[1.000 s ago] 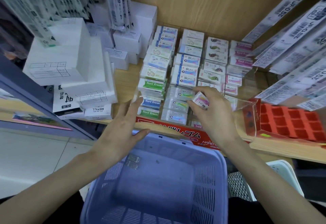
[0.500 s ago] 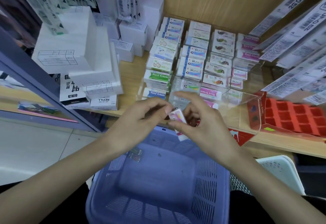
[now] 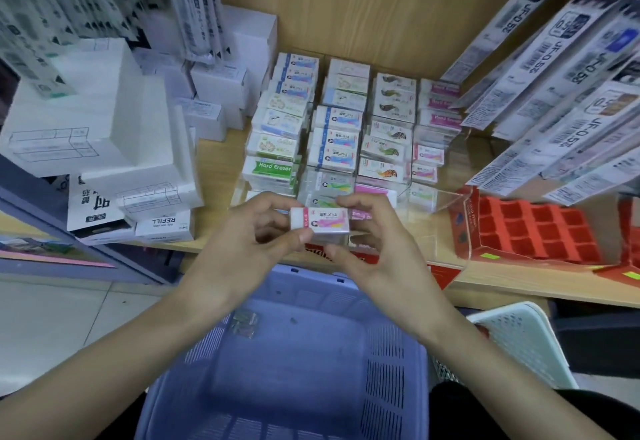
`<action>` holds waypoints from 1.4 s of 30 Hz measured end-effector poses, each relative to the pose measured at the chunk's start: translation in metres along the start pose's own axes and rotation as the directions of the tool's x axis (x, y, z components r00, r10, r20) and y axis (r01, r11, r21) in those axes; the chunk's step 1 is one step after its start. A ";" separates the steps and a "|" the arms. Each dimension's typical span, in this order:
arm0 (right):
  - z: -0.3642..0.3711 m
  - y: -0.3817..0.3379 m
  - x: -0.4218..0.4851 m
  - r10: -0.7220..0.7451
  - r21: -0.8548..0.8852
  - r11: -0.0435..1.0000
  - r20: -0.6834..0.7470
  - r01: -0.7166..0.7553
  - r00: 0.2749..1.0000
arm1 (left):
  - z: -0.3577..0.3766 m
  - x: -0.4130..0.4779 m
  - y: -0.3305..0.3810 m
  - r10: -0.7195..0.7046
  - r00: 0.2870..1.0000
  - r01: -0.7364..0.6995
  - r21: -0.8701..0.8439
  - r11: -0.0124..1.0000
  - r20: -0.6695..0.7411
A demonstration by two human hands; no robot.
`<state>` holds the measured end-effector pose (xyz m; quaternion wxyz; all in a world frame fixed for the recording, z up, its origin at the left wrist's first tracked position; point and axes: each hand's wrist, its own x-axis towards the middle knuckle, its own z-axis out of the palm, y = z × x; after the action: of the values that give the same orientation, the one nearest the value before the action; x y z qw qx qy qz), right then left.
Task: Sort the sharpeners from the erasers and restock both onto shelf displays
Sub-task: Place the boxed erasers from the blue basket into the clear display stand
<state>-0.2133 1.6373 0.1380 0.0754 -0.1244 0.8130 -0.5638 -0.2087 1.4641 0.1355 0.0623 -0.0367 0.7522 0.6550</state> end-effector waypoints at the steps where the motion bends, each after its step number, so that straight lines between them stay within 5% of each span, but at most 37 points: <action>1: -0.006 0.004 -0.001 -0.105 -0.155 0.982 0.008 0.105 0.994 | 0.003 0.002 0.002 0.010 1.000 -0.010 -0.001 1.000 0.007; 7: -0.045 0.018 0.009 -0.335 -0.518 0.811 -0.032 0.271 0.942 | 0.026 0.009 0.009 0.056 0.996 -0.064 0.106 0.992 0.076; 10: -0.086 0.029 0.030 -0.252 -0.576 0.814 -0.230 0.077 0.940 | 0.025 0.012 0.006 0.126 0.989 -0.150 0.462 0.874 0.083; 12: -0.110 0.040 0.043 -0.208 -0.699 0.711 -0.308 -0.072 0.928 | 0.022 0.014 0.003 0.193 0.978 -0.206 0.535 0.819 0.082; 15: -0.123 0.051 0.057 -0.230 -0.848 0.519 -0.263 -0.110 0.937 | 0.018 0.018 -0.006 0.288 0.950 -0.301 0.621 0.724 0.123; 21: -0.125 0.063 0.092 0.007 -0.893 0.382 -0.254 -0.238 0.967 | 0.018 0.021 -0.028 0.319 0.882 -0.448 0.829 0.335 0.348; 26: -0.121 0.059 0.094 -0.022 -0.947 0.267 -0.191 -0.179 0.981 | 0.017 0.021 -0.033 0.302 0.876 -0.462 0.836 0.297 0.377; 29: -0.119 0.053 0.088 0.006 -0.934 0.305 -0.192 -0.185 0.981 | 0.016 0.019 -0.030 0.353 0.862 -0.479 0.814 0.329 0.365; 32: -0.108 0.042 0.065 -0.134 -0.862 0.484 -0.243 -0.151 0.961 | 0.008 0.012 -0.026 0.410 0.862 -0.456 0.810 0.368 0.299; 35: -0.076 0.025 0.014 -0.493 -0.844 0.525 -0.198 0.108 0.847 | -0.011 -0.005 -0.031 0.459 0.867 -0.428 0.758 0.493 0.191; 37: -0.035 0.026 -0.024 -0.552 -0.795 0.519 -0.030 0.315 0.833 | -0.027 -0.026 -0.049 0.485 0.865 -0.411 0.734 0.541 0.127; 39: 0.012 0.050 -0.052 -0.458 -0.710 0.536 0.210 0.456 0.864 | -0.040 -0.049 -0.082 0.484 0.865 -0.407 0.746 0.527 0.131; 41: 0.057 0.094 -0.063 -0.114 -0.632 0.666 0.439 0.397 0.891 | -0.055 -0.069 -0.129 0.396 0.900 -0.378 0.780 0.498 0.183; 42: 0.077 0.121 -0.062 0.097 -0.616 0.731 0.518 0.292 0.850 | -0.061 -0.077 -0.154 0.321 0.929 -0.331 0.801 0.499 0.184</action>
<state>-0.1480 1.6261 -0.0036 0.2093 -0.3339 0.9016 -0.1785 -0.1143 1.3799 0.0037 -0.0485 0.1425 0.9615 0.2300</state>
